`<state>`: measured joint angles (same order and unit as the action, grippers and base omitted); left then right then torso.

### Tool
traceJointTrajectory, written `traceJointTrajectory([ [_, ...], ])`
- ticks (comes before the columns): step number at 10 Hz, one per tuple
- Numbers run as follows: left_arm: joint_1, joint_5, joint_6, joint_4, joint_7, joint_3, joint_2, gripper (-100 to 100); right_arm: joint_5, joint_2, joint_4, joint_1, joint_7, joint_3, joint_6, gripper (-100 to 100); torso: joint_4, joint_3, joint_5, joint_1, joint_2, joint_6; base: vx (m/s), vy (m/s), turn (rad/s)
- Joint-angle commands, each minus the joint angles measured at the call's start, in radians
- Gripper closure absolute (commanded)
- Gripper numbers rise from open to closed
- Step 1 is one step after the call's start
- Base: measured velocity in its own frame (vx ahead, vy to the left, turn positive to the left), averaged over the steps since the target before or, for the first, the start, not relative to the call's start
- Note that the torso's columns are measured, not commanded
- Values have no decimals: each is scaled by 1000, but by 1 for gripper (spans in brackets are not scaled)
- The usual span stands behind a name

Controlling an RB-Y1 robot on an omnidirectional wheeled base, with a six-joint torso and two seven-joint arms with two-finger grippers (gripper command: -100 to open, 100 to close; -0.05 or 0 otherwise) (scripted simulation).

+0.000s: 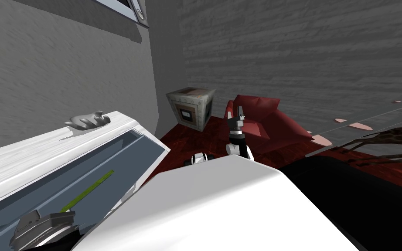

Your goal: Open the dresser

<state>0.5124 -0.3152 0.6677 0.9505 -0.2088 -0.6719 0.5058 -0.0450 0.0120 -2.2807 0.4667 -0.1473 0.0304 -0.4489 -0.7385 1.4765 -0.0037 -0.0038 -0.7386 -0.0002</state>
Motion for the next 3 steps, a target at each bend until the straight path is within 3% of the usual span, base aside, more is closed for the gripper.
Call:
traceJointTrajectory([
  [1,0,0,-1,-1,0,1,-1,0,0,0,0,0,0,0,0,0,0,0,1,1,0,0,0,0,0],
  [3,0,0,-2,-2,0,2,-2,0,0,0,0,0,0,0,0,0,0,0,2,2,0,0,0,0,0],
])
